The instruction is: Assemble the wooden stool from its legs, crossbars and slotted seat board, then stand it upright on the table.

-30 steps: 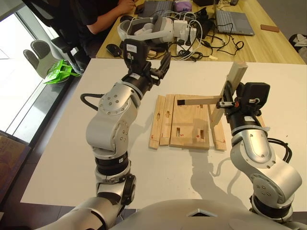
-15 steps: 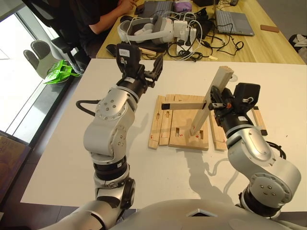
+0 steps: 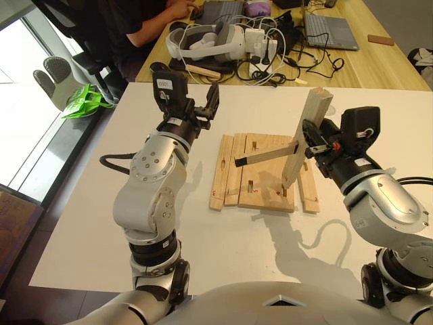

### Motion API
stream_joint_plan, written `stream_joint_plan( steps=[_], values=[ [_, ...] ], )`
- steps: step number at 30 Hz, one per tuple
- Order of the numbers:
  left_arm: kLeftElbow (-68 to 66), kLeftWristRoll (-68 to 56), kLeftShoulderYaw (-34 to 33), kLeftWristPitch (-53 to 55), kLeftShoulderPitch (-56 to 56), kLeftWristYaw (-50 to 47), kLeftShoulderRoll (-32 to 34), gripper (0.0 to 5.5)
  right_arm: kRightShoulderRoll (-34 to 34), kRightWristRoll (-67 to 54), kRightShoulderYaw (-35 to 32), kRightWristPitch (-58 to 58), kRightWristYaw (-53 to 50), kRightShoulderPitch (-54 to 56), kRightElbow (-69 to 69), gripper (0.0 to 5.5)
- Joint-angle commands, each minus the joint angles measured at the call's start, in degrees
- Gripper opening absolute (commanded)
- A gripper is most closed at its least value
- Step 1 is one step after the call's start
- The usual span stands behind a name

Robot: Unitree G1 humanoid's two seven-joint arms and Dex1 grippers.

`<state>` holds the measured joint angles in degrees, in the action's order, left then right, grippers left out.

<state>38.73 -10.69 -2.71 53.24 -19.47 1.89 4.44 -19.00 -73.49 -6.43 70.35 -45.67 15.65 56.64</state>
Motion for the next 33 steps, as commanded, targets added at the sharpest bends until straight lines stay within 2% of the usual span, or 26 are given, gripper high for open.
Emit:
stream_joint_plan(
  steps=[1,9,13,16,18,21,25,28,31,33],
  values=[
    [-1.5,0.4,0.1,-1.0,-1.3,-0.1,0.6,3.25,-4.9,-10.8,-0.4,-6.1,-6.3,-0.8,-1.0,0.98],
    [-1.6,0.8,-0.1,-2.6,-0.8,-0.8,0.6,3.25,-20.8,-25.1,4.1,-16.8,-14.8,-0.4,-3.7,0.98],
    [-0.7,1.1,-0.9,-2.4,-0.4,-1.6,0.2,3.25,-25.1,-31.2,6.5,-22.9,-15.5,-4.8,-4.2,0.98],
    [1.3,1.9,-1.1,-2.2,2.2,-3.4,-0.8,3.25,-26.7,-38.8,3.8,-28.9,-8.2,-1.3,-11.1,0.98],
    [1.9,2.4,-0.6,-2.7,3.2,-4.9,-2.0,3.25,-28.4,-39.4,0.7,-29.3,-2.0,1.6,-17.4,0.98],
    [2.0,2.9,0.5,-3.5,4.0,-6.1,-3.3,3.25,-29.8,-39.0,0.5,-28.7,4.0,2.4,-20.4,0.98],
    [1.3,2.8,0.4,-4.4,3.9,-6.4,-3.8,3.25,-28.6,-39.5,5.2,-27.1,13.8,-8.3,-17.3,0.98],
    [1.3,2.9,0.9,-4.8,4.2,-6.7,-4.1,3.25,-31.2,-39.4,6.4,-24.9,20.2,-13.3,-16.9,0.98],
    [1.3,3.2,1.4,-5.3,4.6,-7.0,-4.7,3.25,-34.8,-31.0,6.7,-21.6,24.1,-12.0,-18.5,0.98],
    [1.3,3.2,1.6,-5.4,5.0,-6.9,-4.9,3.25,-35.8,-18.7,7.8,-21.1,29.0,-9.6,-17.6,0.98]
  ],
)
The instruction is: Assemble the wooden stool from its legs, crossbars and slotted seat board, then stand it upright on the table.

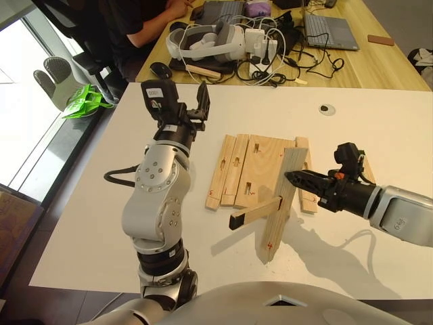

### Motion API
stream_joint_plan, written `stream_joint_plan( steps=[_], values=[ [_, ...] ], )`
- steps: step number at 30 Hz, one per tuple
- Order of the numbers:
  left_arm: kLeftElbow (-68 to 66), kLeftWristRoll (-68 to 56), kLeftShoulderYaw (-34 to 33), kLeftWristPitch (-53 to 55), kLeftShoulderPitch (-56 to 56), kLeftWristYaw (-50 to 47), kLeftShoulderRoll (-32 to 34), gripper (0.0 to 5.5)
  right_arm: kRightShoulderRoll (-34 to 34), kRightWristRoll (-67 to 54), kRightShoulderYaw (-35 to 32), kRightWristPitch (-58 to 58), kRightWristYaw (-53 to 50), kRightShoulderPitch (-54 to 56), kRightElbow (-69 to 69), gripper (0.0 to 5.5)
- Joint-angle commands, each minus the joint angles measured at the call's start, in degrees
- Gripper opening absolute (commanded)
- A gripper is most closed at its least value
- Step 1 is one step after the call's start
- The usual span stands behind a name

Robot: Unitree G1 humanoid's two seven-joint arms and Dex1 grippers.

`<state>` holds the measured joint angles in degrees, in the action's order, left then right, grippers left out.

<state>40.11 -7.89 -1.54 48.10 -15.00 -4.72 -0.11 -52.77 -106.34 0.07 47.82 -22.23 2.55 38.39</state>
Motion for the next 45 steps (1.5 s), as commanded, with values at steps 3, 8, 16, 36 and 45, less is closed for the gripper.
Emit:
stream_joint_plan(
  steps=[3,8,16,36,45],
  values=[
    [0.1,0.3,0.4,-0.1,0.8,-0.2,-0.2,3.25,-1.0,29.8,3.6,-0.5,12.4,5.2,2.0,0.98],
    [0.4,0.4,0.8,0.4,1.2,-0.1,0.0,3.25,3.8,43.3,5.9,-3.4,17.8,4.6,0.9,0.98],
    [1.9,1.0,1.0,0.8,3.0,-0.8,-0.2,3.25,5.2,17.5,-3.0,1.9,13.1,13.5,-5.4,0.98],
    [-0.3,0.7,1.9,0.1,1.3,-0.3,-0.8,3.25,20.3,53.6,18.5,-7.8,19.6,10.3,-6.0,0.98],
    [-0.3,1.1,2.5,-0.2,1.7,0.0,-0.9,3.25,23.0,78.5,17.2,-23.2,31.5,13.4,-16.5,0.98]
  ],
)
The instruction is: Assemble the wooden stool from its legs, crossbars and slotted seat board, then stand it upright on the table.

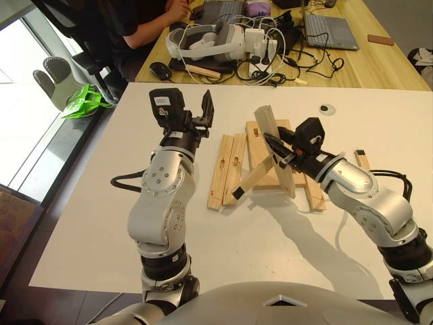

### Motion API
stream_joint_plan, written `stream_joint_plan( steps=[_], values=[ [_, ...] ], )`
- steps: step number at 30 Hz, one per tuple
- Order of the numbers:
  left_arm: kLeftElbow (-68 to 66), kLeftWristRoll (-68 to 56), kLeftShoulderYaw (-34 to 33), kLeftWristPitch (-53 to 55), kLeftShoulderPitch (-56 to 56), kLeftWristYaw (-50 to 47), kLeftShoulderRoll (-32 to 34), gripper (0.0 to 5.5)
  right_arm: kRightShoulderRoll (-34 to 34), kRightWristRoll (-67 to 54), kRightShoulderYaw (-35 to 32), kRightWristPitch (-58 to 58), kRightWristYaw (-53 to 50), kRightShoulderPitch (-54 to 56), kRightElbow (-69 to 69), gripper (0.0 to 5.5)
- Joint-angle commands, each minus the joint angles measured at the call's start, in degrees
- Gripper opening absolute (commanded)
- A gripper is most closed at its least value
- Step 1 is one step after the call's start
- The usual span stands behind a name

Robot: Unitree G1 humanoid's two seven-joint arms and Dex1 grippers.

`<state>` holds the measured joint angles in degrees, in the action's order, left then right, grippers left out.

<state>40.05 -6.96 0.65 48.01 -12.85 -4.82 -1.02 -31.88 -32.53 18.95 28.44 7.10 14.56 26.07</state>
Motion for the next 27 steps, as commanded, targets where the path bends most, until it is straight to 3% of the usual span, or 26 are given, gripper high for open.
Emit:
stream_joint_plan(
  steps=[1,11,19,27],
  values=[
    [-0.5,0.2,0.5,-0.2,-0.6,0.3,0.1,3.25,3.2,5.7,-2.3,-4.4,2.4,1.6,-5.3,0.98],
    [-1.3,-0.7,0.8,0.8,-1.9,3.1,1.8,3.25,11.7,11.8,-7.4,5.5,-7.6,3.6,8.4,0.98],
    [-4.1,-2.9,0.4,1.8,-5.3,7.1,4.0,3.25,13.7,22.7,-8.6,-2.6,-8.0,-3.9,-0.4,0.98],
    [-5.5,-3.8,1.4,2.6,-7.3,9.1,4.6,3.25,20.2,22.5,-12.0,-16.9,-3.5,0.3,-11.6,0.98]
  ],
)
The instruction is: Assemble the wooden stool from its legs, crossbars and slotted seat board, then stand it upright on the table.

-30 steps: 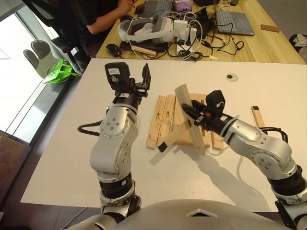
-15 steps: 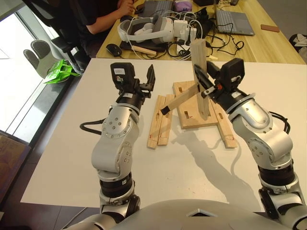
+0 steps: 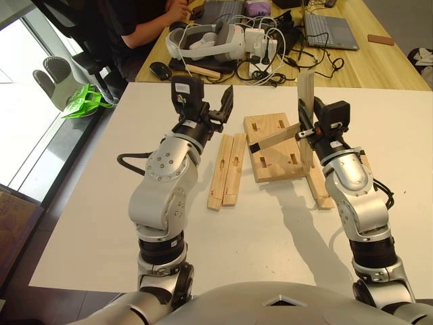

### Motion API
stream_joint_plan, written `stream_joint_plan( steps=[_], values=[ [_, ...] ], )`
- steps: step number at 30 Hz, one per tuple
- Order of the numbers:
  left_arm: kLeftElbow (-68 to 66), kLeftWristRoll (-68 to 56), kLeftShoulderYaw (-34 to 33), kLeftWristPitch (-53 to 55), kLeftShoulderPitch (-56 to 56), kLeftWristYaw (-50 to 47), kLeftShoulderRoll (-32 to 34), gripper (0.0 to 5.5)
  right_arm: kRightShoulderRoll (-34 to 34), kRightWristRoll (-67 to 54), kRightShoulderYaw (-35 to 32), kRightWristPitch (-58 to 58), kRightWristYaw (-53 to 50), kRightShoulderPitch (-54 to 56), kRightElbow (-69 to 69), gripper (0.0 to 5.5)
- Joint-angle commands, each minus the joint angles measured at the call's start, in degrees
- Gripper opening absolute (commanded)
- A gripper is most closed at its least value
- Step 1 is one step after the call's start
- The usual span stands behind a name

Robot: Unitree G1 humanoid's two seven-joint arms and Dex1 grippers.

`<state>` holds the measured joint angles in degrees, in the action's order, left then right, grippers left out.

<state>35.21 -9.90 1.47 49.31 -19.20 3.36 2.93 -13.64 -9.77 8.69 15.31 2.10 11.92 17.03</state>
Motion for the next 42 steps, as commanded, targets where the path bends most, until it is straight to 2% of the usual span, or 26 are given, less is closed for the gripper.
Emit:
stream_joint_plan(
  steps=[1,17,26,35,42],
  values=[
    [-0.7,-0.9,0.6,1.4,-0.9,1.1,0.7,3.25,2.4,-0.1,-2.1,-4.6,1.9,3.3,-3.1,0.98],
    [-0.9,-1.2,1.2,1.8,-1.0,0.8,0.4,3.25,7.0,-1.0,-6.6,-9.4,7.1,6.2,-17.1,0.98],
    [-0.2,-0.7,1.6,1.0,-0.2,-0.2,0.1,3.25,2.5,-8.7,-8.5,-7.7,23.1,7.3,-17.9,0.98],
    [0.9,-0.4,1.9,0.7,0.8,-1.1,0.3,3.25,0.8,-9.0,-9.2,3.5,19.2,0.4,-9.2,0.98],
    [0.8,-0.6,1.9,0.3,0.7,-0.9,0.7,3.25,0.2,-8.0,-10.2,5.7,16.6,-2.3,-2.8,0.98]
  ],
)
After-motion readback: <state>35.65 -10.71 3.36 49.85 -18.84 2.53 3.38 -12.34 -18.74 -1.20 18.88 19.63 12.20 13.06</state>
